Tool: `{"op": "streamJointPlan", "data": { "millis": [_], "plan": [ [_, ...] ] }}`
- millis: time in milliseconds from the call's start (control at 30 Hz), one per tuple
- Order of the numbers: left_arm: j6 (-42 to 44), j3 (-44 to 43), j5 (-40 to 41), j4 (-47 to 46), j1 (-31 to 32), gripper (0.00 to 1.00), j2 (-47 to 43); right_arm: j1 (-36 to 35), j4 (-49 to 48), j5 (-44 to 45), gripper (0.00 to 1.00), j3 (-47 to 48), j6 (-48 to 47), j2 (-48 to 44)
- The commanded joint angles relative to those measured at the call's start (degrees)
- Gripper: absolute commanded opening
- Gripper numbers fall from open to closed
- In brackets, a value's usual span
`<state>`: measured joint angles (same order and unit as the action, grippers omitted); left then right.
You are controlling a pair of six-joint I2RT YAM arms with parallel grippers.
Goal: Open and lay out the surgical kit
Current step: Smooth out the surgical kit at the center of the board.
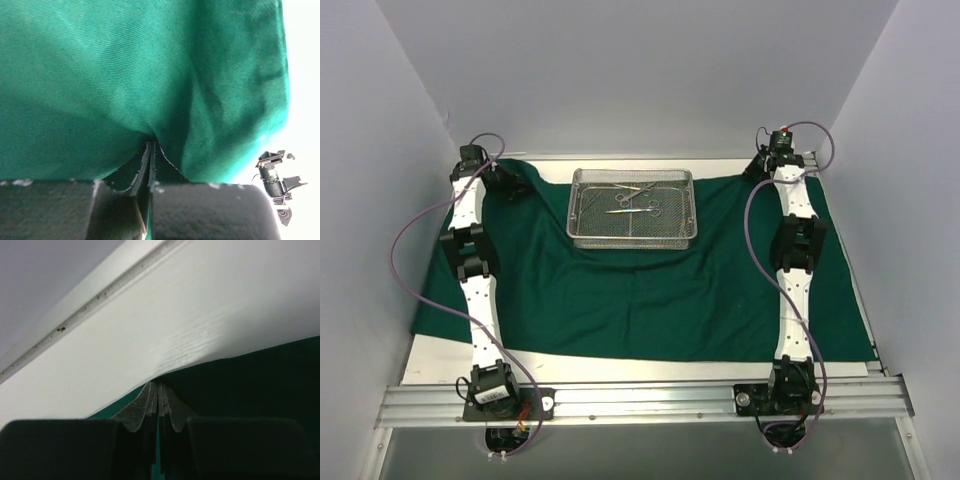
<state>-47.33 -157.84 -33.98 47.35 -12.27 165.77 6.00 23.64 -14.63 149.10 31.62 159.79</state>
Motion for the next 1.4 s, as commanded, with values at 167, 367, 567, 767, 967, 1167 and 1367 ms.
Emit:
{"op": "streamJointPlan", "data": {
  "millis": [167,367,567,767,967,1167,1367],
  "plan": [
    [4.7,11.4,15.1,-1.1,-0.3,0.22,-10.2,3.8,1.1,5.4,0.00,-1.2,-5.3,1.6],
    [8.6,8.9,23.4,10.1,-0.6,0.21,-15.0,5.1,-3.2,-1.0,0.00,-0.1,-3.3,-3.2],
    [11.2,23.0,28.7,8.7,-1.0,0.20,-25.4,2.9,-1.1,-2.1,0.00,-2.9,-2.1,-11.9],
    [16.2,27.2,30.8,12.8,1.0,0.24,-31.9,2.9,4.1,-0.9,0.00,-13.7,-3.5,-24.2],
    [18.9,42.9,30.0,15.0,1.1,0.23,-40.4,2.4,8.4,-2.1,0.00,-38.6,-4.6,-42.0],
    [21.1,60.4,29.7,14.8,1.2,0.13,-53.3,-2.0,10.3,-5.5,0.00,-59.9,-5.7,-56.7],
    [22.3,70.4,33.4,14.5,1.3,0.06,-56.0,-12.1,7.7,-5.6,0.00,-76.9,-3.8,-63.9]
  ]
}}
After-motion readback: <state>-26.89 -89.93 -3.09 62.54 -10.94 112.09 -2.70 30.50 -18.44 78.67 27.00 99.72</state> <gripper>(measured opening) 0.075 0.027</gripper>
